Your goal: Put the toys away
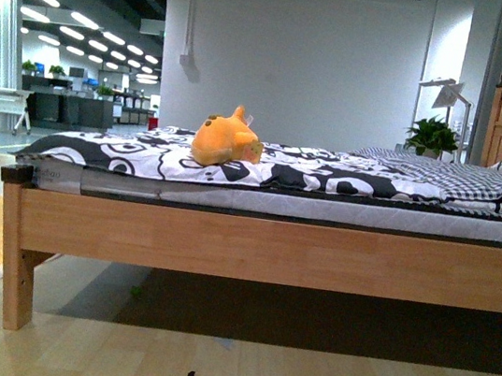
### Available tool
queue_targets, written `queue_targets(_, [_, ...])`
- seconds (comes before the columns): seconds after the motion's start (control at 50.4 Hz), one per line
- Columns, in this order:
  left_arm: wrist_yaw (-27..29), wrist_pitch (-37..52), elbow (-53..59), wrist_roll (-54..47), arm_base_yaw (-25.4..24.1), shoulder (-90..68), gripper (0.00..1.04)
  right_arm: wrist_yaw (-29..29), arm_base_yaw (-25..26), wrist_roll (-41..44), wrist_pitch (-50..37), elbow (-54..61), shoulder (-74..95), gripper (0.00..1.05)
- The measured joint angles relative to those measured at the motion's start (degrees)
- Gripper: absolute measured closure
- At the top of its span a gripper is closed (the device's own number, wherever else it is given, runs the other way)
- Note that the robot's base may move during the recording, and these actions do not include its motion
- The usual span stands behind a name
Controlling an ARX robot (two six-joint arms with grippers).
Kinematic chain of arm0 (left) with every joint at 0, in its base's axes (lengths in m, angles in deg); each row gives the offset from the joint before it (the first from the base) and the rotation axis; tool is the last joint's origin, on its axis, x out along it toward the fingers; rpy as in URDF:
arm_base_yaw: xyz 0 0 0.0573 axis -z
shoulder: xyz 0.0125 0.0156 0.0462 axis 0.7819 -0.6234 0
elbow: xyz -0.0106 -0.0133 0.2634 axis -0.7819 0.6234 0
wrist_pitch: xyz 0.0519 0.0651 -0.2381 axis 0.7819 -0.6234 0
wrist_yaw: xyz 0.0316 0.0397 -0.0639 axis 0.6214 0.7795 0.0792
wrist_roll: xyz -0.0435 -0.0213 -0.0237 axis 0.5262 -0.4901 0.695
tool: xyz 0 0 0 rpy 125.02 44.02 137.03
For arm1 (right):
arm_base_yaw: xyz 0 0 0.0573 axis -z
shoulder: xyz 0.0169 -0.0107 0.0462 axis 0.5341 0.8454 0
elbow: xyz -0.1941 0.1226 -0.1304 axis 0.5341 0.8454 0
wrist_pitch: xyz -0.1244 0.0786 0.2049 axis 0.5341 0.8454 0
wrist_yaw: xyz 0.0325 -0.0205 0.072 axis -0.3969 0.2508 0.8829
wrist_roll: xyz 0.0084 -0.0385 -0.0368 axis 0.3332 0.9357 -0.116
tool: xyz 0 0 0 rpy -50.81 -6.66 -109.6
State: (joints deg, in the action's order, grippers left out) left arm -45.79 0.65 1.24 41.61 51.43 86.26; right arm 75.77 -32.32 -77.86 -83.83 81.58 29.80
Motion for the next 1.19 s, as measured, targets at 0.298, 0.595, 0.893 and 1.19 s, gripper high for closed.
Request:
queue_targets(0.298, [0.00,0.00,0.00,0.00,0.00,0.00,0.06,0.00,0.00,0.00,0.00,0.00,0.00,0.00])
queue_targets(0.595, [0.00,0.00,0.00,0.00,0.00,0.00,0.06,0.00,0.00,0.00,0.00,0.00,0.00,0.00])
queue_targets(0.893, [0.00,0.00,0.00,0.00,0.00,0.00,0.06,0.00,0.00,0.00,0.00,0.00,0.00,0.00])
queue_targets(1.19, [0.00,0.00,0.00,0.00,0.00,0.00,0.06,0.00,0.00,0.00,0.00,0.00,0.00,0.00])
